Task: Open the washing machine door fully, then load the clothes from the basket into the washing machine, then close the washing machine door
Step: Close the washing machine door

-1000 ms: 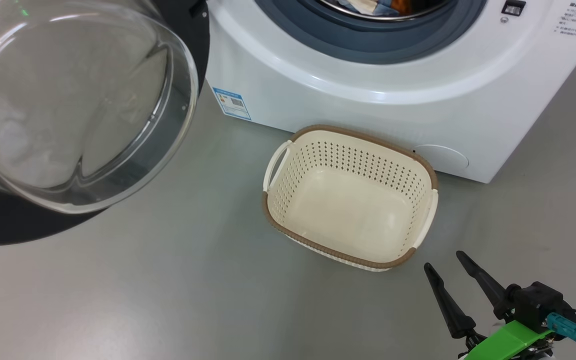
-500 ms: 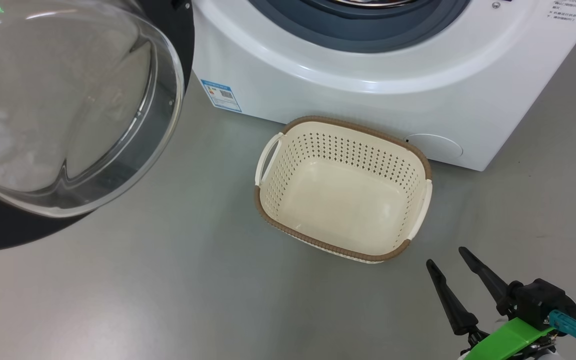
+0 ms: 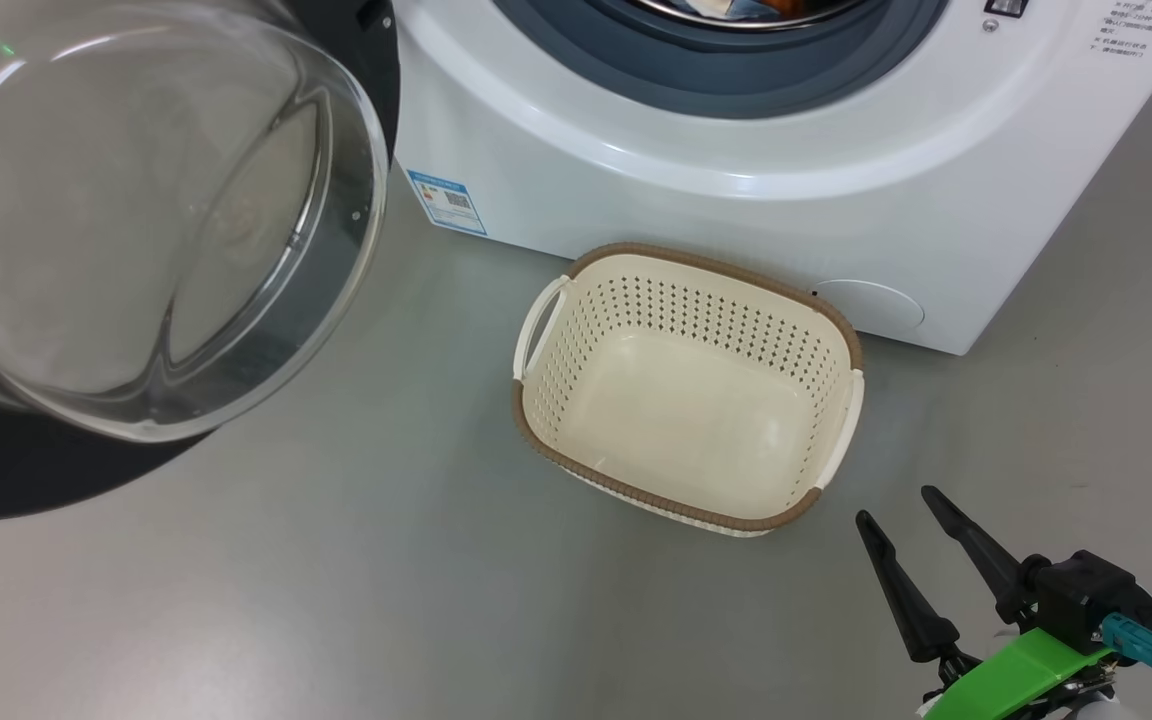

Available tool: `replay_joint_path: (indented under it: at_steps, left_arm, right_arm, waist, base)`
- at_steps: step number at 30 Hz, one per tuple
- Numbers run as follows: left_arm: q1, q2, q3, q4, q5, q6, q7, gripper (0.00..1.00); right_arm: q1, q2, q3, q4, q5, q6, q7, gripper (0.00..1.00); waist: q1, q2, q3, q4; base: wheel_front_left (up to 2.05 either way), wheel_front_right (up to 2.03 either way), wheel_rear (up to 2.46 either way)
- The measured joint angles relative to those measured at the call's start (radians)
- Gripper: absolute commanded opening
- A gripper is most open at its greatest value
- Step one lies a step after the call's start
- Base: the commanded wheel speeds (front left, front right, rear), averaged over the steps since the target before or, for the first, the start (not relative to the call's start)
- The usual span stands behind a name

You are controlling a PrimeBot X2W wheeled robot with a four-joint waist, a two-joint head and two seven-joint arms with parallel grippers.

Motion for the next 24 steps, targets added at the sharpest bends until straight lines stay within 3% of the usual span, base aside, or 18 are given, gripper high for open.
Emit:
replay_joint_path:
  at_steps: [24]
  left_arm:
    - [0.12,0.021,-0.005,-0.184,-0.072,0.0,0.232,0.0]
  right_arm:
    - [0.023,0.011,-0.023,-0.002,0.0,0.0,0.0,1.0]
  waist:
    - [0.0,0.0,-0.057,0.008]
  base:
    - [0.0,0.0,0.0]
